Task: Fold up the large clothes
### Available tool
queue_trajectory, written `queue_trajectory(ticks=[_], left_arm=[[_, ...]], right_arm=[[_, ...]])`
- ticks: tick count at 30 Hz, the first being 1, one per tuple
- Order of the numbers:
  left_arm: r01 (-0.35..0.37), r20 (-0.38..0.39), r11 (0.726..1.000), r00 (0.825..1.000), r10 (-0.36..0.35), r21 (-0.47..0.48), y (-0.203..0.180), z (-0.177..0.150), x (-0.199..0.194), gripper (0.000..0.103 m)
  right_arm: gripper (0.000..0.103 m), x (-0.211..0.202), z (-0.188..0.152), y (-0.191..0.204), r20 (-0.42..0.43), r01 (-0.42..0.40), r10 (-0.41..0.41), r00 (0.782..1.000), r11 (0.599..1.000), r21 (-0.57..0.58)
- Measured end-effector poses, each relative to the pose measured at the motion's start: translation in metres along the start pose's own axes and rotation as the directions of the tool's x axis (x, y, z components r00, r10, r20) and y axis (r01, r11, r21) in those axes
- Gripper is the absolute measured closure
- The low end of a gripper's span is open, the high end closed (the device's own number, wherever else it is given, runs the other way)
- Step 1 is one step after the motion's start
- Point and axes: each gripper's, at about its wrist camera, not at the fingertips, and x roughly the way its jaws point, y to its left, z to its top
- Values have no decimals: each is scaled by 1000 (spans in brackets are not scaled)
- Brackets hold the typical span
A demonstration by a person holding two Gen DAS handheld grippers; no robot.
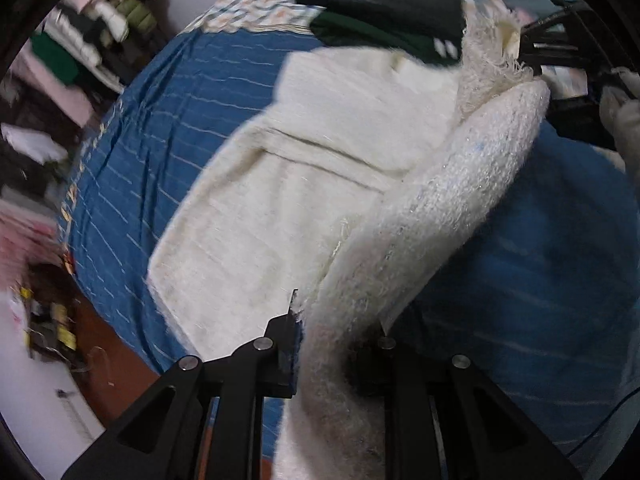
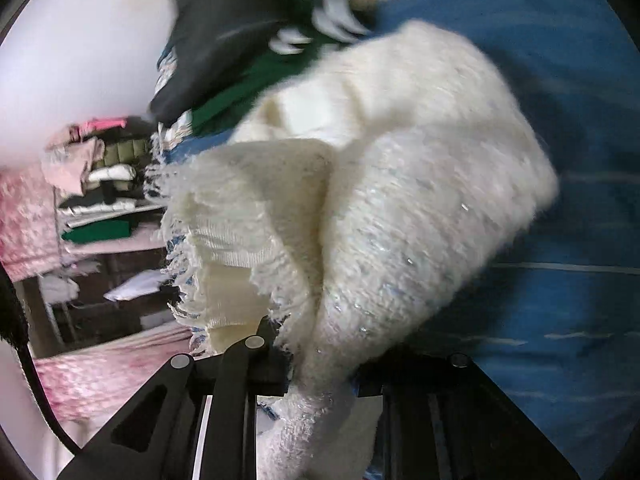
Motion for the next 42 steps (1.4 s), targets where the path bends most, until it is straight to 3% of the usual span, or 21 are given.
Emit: queue_trajectory(ticks=[4, 8, 11, 13, 15, 16, 17, 18, 20, 21, 23, 25, 28, 30, 32, 34, 36, 38, 40, 41, 42], left_arm=[[52, -24, 997, 998, -53, -65, 75, 35, 15, 86], [69, -64, 988, 995, -79, -141, 144, 58, 63, 84], [125, -115, 964, 981, -155, -234, 190, 62, 112, 83], [155, -131, 947, 972, -198, -281, 214, 58, 139, 82], [140, -153, 936, 968, -197, -323, 234, 52, 157, 82], [168, -147, 920, 962, -231, -353, 242, 48, 160, 77], [181, -140, 906, 958, -250, -383, 249, 44, 161, 65], [169, -138, 898, 960, -242, -405, 256, 39, 158, 57], [161, -115, 893, 967, -228, -421, 262, 32, 151, 29], [159, -99, 889, 970, -222, -430, 265, 28, 147, 23], [158, -90, 883, 972, -219, -442, 264, 23, 149, 18], [125, -128, 891, 972, -199, -437, 257, 17, 167, 17], [63, -195, 897, 967, -163, -437, 244, 5, 203, 12], [52, -194, 883, 968, -160, -467, 244, -2, 211, 6], [42, -195, 879, 969, -151, -475, 243, -2, 212, 5], [25, -199, 882, 971, -134, -470, 239, -2, 212, 4], [8, -201, 888, 973, -113, -460, 234, -1, 211, 3], [-11, -206, 900, 975, -88, -435, 225, 8, 210, 3], [-35, -210, 913, 976, -56, -407, 219, 21, 209, 3], [-45, -212, 917, 976, -44, -397, 217, 23, 208, 3], [-59, -214, 921, 976, -27, -385, 215, 25, 207, 3]], right_arm=[[82, 22, 2, 91, -4, 67, -68, 998, 993, -100], [82, 95, 10, 172, -24, 172, -178, 984, 971, -167], [82, 166, 15, 209, -48, 273, -289, 956, 940, -205], [82, 213, 15, 226, -68, 348, -375, 924, 904, -249], [76, 246, 13, 233, -89, 397, -433, 897, 877, -271], [72, 258, 14, 237, -97, 405, -446, 890, 870, -280], [61, 262, 14, 241, -104, 401, -444, 890, 871, -285], [48, 264, 14, 245, -116, 375, -422, 899, 880, -292], [43, 256, 17, 255, -157, 211, -266, 951, 931, -299], [43, 245, 17, 256, -177, 125, -184, 967, 946, -300], [42, 207, 17, 249, -146, 26, -74, 987, 952, -303], [37, 164, 24, 229, -53, 40, -59, 997, 951, -306], [31, 109, 46, 175, 88, 142, -122, 989, 949, -280], [31, 92, 65, 127, 106, 191, -171, 979, 955, -226], [30, 87, 87, 75, 77, 178, -168, 983, 971, -158], [30, 100, 110, 35, 15, 58, -57, 998, 994, -95], [30, 125, 129, 6, -49, -65, 62, 997, 996, -55], [29, 151, 138, -5, -99, -178, 175, 980, 983, -30], [30, 166, 141, 9, -104, -286, 276, 956, 954, -95], [46, 171, 137, 17, -117, -300, 287, 951, 946, -120], [71, 181, 136, 25, -137, -310, 292, 946, 942, -129]])
